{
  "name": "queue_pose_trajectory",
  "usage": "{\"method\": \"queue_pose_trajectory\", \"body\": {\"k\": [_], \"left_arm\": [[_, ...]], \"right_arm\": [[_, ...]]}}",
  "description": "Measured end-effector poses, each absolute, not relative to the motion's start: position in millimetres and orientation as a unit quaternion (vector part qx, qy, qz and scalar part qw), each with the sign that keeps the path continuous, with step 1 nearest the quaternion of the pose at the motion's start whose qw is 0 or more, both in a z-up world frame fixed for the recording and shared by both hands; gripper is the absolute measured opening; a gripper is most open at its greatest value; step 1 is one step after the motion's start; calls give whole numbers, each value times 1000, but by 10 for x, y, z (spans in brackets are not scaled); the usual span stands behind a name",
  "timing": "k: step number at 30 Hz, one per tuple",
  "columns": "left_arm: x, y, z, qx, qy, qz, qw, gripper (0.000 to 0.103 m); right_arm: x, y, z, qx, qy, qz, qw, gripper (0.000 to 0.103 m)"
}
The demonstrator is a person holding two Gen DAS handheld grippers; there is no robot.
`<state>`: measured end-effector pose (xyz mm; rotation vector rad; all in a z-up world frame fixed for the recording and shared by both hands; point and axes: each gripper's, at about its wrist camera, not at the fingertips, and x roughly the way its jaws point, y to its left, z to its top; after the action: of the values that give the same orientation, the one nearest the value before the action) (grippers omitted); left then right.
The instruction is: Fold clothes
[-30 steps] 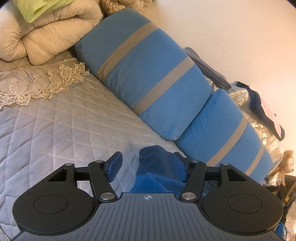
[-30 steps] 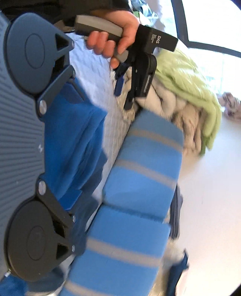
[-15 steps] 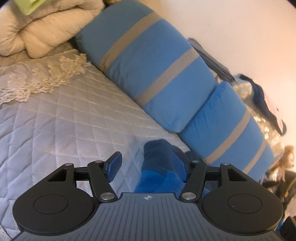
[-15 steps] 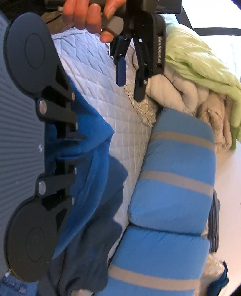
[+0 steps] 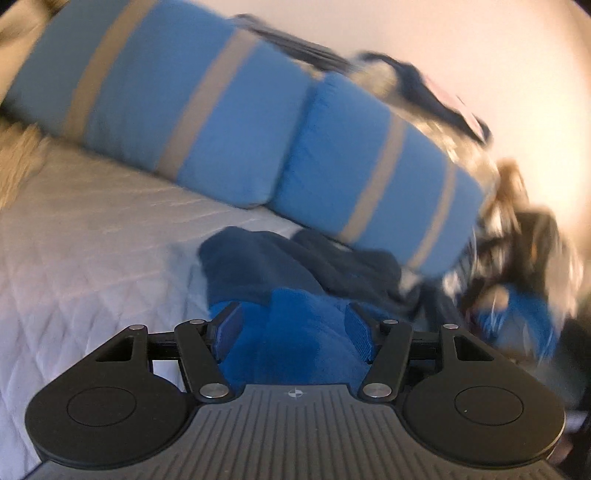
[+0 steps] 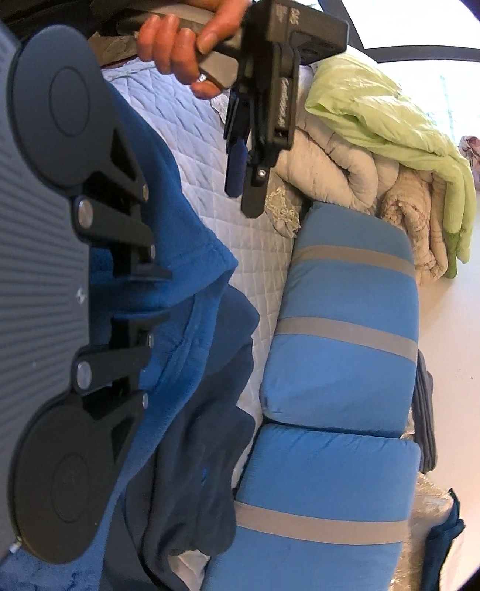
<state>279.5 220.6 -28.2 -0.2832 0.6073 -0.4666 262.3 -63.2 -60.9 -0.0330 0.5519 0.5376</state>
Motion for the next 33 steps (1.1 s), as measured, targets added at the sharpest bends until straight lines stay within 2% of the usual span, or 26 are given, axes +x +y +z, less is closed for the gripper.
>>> {"method": "queue_pose_trajectory", "body": {"k": [3,9,11,13,15,19,24,33], "left_arm": [[2772,2036,-287,-83,293,-238,922,57],[2838,2060,-376,-80,307,-236,919,57],[2836,2075,-372,-78,305,-239,919,57],[2831,2089,-366,-77,302,-242,919,57],[2827,2073,-353,-69,297,-248,920,57],[2815,1964,-344,-23,286,-245,926,57],[2919,1987,-413,-14,297,-251,921,57],[3007,2053,-466,-17,310,-273,910,58]], "right_arm": [[2659,-602,-629,-14,263,268,927,18],[2805,-549,-723,-3,263,280,923,20],[2834,-566,-741,8,267,280,922,30],[2814,-615,-700,19,262,273,926,57],[2776,-698,-588,27,250,260,932,73],[2628,-901,-315,31,211,245,946,86],[2491,-1230,-146,79,195,241,947,88],[2421,-1631,-296,121,225,203,945,88]]}}
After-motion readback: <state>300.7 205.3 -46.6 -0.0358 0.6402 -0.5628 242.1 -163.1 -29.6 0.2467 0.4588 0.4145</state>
